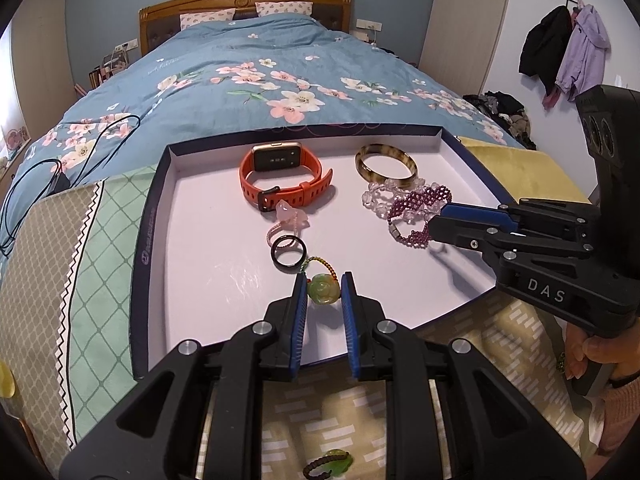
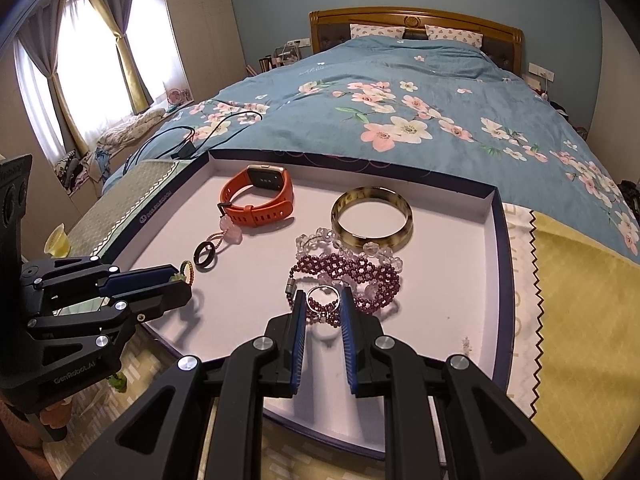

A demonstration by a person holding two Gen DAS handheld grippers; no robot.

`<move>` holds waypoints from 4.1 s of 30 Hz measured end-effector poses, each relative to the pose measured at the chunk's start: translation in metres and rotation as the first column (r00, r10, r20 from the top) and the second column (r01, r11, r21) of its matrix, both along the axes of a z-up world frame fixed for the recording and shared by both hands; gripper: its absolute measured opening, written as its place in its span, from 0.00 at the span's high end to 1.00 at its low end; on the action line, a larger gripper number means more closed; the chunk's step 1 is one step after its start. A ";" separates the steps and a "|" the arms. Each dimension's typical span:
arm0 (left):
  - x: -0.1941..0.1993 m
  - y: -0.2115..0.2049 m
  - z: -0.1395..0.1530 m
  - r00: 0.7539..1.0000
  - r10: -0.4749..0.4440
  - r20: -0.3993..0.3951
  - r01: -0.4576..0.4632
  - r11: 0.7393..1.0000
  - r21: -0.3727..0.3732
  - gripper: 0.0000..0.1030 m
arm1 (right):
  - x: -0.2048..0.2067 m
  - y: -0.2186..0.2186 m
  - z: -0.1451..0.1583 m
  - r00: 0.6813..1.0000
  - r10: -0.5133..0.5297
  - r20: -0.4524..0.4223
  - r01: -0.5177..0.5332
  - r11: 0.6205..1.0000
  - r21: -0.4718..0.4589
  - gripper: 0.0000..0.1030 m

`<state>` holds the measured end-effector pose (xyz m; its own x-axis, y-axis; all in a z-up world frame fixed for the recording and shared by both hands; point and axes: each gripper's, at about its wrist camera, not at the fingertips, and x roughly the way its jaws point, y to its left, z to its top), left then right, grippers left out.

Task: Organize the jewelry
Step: 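Carry the green-bead hair tie with the left gripper while the right gripper carries the silver ring into the box, then open both grippers to release the hair tie and ring in the box, then move the left gripper to the green hair tie while the right gripper approaches the gold green-stone ring, then grasp the green hair tie with the left gripper while the right gripper grasps the gold green-stone ring, then lift the green hair tie with the left gripper while the right gripper lifts the gold ring toward the box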

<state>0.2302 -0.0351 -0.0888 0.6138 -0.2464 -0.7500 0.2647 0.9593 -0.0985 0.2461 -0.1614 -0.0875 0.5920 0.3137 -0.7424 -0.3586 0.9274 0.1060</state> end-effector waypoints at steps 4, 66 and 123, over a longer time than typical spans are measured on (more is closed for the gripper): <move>0.001 0.002 -0.002 1.000 0.005 -0.011 -0.005 1.000 -0.005 0.83 | 0.001 0.000 -0.002 1.000 -0.003 -0.003 0.003 1.000 -0.005 0.85; -0.101 0.029 -0.009 0.997 -0.062 -0.053 0.060 0.998 -0.025 0.56 | -0.160 -0.064 -0.015 1.000 -0.016 -0.020 0.016 1.000 -0.014 0.77; -0.101 0.026 0.009 0.998 -0.060 0.023 0.061 0.998 -0.018 0.86 | -0.129 -0.013 0.013 0.994 0.076 0.074 -0.081 0.994 0.075 0.89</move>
